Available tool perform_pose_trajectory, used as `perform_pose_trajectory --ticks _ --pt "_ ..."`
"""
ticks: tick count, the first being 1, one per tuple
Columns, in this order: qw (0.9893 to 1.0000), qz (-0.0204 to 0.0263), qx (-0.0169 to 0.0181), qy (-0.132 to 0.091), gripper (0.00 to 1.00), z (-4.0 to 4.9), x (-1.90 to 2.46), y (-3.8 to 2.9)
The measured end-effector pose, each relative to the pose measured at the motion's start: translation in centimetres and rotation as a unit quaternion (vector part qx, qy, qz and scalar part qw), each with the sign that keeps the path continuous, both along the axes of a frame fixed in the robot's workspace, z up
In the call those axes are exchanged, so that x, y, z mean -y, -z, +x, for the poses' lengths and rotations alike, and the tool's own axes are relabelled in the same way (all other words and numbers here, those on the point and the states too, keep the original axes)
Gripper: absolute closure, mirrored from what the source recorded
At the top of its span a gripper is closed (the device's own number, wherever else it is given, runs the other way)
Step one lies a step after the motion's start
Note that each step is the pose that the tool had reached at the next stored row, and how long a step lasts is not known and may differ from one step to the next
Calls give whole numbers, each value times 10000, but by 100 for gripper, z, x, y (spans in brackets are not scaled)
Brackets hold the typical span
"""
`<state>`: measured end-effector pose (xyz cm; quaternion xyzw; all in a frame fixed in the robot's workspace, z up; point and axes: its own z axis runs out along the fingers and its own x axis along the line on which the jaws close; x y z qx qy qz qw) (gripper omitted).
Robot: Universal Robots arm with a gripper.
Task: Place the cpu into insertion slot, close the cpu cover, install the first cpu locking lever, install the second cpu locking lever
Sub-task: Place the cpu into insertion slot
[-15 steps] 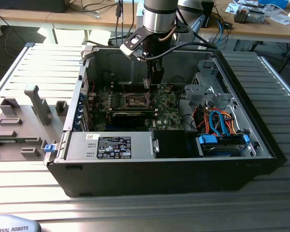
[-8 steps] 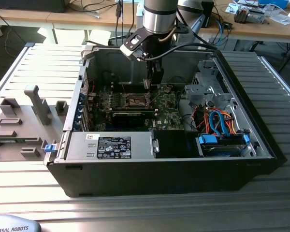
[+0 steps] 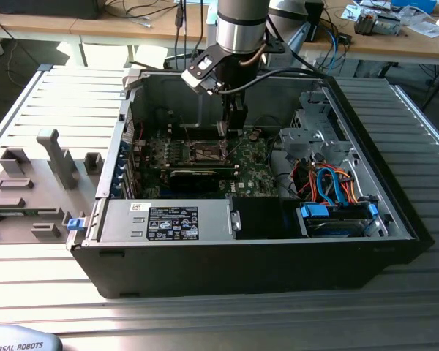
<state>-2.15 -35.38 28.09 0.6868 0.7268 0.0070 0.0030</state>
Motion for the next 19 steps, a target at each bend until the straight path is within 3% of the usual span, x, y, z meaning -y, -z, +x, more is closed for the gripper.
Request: perform_pose_trajectory --ticks 19 --pt "10000 0 0 0 46 0 0 51"
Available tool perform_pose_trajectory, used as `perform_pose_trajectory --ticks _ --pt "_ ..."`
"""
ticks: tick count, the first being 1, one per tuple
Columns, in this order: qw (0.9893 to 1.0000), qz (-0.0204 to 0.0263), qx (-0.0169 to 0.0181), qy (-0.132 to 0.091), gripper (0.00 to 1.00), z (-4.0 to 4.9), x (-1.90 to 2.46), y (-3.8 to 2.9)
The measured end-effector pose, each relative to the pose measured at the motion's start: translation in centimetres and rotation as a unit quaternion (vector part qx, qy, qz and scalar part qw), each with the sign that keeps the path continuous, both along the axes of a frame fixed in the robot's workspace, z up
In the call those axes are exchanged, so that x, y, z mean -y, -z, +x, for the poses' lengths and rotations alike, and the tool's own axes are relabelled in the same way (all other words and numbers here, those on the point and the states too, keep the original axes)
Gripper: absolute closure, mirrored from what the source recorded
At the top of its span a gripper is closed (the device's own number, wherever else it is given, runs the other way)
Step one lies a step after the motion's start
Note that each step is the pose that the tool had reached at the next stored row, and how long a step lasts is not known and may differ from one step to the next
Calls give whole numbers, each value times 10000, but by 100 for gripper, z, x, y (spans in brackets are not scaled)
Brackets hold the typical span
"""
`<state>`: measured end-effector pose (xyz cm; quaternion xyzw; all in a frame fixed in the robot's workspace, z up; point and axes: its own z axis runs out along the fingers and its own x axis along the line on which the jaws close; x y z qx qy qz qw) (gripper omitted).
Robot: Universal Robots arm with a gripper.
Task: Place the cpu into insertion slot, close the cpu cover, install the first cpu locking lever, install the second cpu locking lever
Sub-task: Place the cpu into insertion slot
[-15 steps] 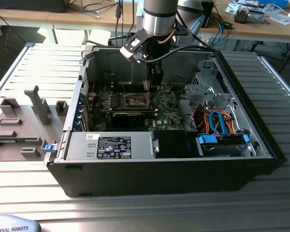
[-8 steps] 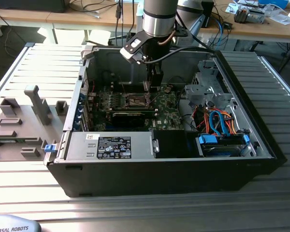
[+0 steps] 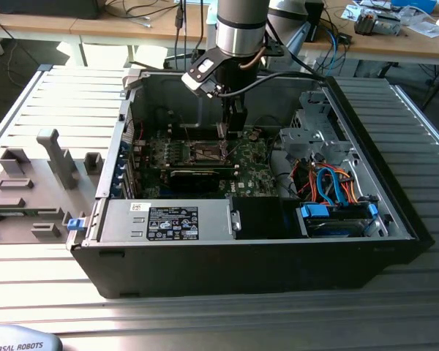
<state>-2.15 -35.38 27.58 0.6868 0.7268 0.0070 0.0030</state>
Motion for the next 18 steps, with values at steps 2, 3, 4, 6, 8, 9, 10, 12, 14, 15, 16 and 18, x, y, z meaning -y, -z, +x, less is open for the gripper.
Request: perform_pose_trajectory --ticks 2,3,4,6,8,9,10,12,14,15,16,18 --pt "10000 0 0 0 46 0 0 3" --pt "10000 0 0 0 46 0 0 6" --pt "10000 0 0 0 46 0 0 7" --pt "10000 0 0 0 46 0 0 9" --pt "10000 0 0 0 46 0 0 11" --pt "10000 0 0 0 46 0 0 12" --pt "10000 0 0 1 46 -1 0 13" --pt "10000 0 0 1 46 -10 0 14" --pt "10000 1 0 0 46 -35 -1 15" --pt "10000 0 0 0 46 -41 -1 15" --pt "10000 0 0 0 46 -47 -1 15" --pt "10000 0 0 0 46 -59 -1 15"
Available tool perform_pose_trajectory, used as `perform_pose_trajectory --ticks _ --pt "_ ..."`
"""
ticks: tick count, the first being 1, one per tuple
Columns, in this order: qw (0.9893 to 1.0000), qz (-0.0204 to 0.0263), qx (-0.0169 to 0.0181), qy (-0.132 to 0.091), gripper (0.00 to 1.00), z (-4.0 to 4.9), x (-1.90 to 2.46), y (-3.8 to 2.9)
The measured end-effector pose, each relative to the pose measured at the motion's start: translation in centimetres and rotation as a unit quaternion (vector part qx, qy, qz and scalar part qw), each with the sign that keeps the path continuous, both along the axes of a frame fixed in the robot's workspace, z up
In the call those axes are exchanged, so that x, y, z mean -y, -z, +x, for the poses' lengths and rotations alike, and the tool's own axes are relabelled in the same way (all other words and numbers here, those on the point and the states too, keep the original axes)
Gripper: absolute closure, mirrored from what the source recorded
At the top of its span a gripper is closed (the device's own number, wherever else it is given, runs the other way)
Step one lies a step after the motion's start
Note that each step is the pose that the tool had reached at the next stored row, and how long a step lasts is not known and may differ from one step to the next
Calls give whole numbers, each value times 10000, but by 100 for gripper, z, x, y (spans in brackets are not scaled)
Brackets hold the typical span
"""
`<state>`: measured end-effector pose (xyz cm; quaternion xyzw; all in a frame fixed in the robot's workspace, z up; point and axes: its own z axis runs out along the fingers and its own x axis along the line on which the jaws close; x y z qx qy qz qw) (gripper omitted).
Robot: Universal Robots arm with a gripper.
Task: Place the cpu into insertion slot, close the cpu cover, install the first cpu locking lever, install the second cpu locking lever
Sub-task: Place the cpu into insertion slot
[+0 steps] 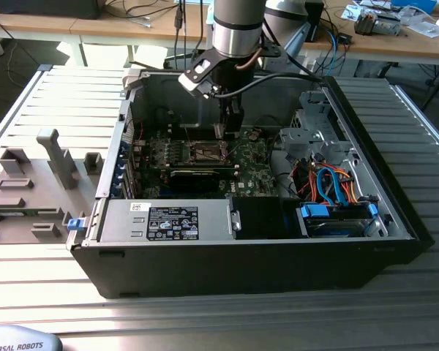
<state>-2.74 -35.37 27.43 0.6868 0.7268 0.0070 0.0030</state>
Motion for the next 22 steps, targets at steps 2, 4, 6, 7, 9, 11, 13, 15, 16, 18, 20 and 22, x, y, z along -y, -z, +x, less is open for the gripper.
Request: perform_pose_trajectory --ticks 2,4,6,7,9,11,13,15,16,18,20,22 --pt "10000 0 0 1 46 -10 0 0" --pt "10000 0 0 0 46 -17 0 1" --pt "10000 0 0 0 46 -25 0 1" --pt "10000 0 0 0 46 -31 0 2" --pt "10000 -1 0 0 46 -44 1 4" --pt "10000 -1 0 0 46 -50 0 6" --pt "10000 0 0 0 46 -53 0 9" --pt "10000 0 0 0 46 -53 0 11" --pt "10000 -1 0 0 46 -54 0 11" --pt "10000 0 0 0 46 -54 0 15" --pt "10000 0 0 0 46 -54 0 19" --pt "10000 0 0 0 46 -54 0 23"
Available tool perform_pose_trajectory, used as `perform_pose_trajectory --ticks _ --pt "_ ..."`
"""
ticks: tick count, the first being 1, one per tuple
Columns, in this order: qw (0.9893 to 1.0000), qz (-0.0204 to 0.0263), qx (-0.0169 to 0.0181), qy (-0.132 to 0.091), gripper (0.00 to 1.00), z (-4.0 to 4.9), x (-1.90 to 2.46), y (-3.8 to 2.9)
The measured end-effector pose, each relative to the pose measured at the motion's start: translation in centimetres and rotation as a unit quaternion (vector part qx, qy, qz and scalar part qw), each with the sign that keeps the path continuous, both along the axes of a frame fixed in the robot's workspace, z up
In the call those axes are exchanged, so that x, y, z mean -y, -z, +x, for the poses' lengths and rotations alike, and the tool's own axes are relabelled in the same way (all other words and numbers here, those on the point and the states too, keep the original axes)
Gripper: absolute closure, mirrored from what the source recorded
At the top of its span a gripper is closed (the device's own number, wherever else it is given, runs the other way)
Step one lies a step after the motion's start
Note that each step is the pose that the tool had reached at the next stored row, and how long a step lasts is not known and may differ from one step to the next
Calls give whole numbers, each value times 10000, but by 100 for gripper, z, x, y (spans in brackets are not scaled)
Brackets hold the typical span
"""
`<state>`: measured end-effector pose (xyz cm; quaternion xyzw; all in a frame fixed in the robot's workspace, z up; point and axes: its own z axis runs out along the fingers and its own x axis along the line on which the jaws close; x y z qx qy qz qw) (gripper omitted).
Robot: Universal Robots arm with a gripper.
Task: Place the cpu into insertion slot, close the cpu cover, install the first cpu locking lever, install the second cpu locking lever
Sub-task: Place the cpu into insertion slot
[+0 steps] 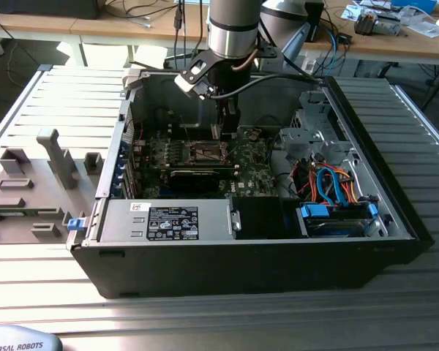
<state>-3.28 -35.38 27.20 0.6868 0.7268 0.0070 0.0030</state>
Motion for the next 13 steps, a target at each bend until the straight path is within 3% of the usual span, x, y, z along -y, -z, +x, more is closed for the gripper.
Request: perform_pose_trajectory --ticks 13 --pt "10000 0 0 0 46 0 0 27"
